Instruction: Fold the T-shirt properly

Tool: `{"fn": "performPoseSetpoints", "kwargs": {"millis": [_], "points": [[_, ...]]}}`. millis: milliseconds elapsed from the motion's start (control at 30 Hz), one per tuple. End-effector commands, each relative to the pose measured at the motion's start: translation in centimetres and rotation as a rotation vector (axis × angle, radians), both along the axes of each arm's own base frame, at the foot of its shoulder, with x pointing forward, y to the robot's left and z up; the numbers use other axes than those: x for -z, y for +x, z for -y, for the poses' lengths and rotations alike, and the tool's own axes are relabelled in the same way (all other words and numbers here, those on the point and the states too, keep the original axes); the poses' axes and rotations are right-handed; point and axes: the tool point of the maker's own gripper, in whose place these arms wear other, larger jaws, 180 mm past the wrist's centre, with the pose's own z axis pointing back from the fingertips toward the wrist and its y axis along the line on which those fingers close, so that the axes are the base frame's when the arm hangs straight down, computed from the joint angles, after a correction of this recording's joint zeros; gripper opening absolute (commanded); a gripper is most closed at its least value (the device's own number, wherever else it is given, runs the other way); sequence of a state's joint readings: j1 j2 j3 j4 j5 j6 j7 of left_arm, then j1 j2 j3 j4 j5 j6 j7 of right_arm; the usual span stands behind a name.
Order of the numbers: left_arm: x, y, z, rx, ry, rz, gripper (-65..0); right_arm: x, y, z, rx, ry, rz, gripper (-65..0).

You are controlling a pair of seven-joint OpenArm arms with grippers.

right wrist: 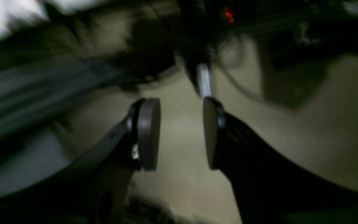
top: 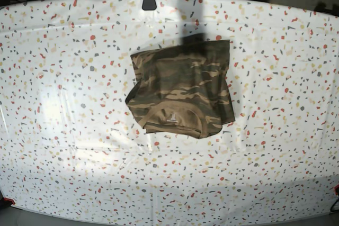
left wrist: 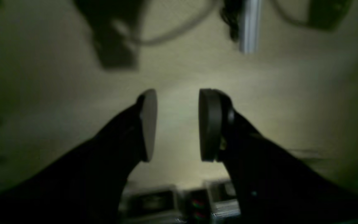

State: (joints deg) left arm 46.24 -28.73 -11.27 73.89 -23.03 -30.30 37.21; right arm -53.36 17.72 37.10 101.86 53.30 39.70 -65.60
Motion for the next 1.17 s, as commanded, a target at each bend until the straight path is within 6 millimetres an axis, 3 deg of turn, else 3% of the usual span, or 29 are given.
{"fn": "performPoseSetpoints", "kwargs": {"millis": [0,67,167,267,333,433,567,833,1133], "points": [[1.1,-0.9,-0.5,-0.067,-0.005,-0.018,-43.0,0.9,-1.2,0.5,-0.020,-0.005,-0.041,-41.9],[4.1,-1.8,-0.1,-0.212,-0.014,-0.032,-43.0,3.9,-4.3,1.0,-0.057,-0.018,-0.133,-41.9],[7.3,-1.3,0.5,-0.330,-0.004,0.000,-43.0,7.8,-9.2,1.1,-0.152,-0.034,-0.253,-41.9],[9.2,0.1,2.1,-0.355,-0.017,0.002,-43.1,11.4,-11.1,0.5,-0.223,-0.038,-0.288,-41.9],[10.1,1.0,2.7,-0.316,0.001,0.003,-43.7,13.9,-10.1,-1.0,-0.163,-0.007,-0.247,-41.9],[10.9,2.1,1.1,-0.359,0.146,0.038,-47.6,17.0,-7.9,-3.6,-0.074,0.024,-0.201,-41.9],[10.8,2.7,0.9,-0.359,0.162,0.049,-47.6,19.3,-5.9,-6.1,-0.034,0.043,-0.179,-41.9],[11.1,2.9,1.8,-0.366,0.148,0.064,-47.6,20.1,0.4,-6.6,0.009,0.038,-0.002,-41.9],[11.3,2.3,3.2,-0.371,0.128,0.038,-47.6,20.1,1.3,-6.6,0.019,0.043,0.008,-41.9]]}}
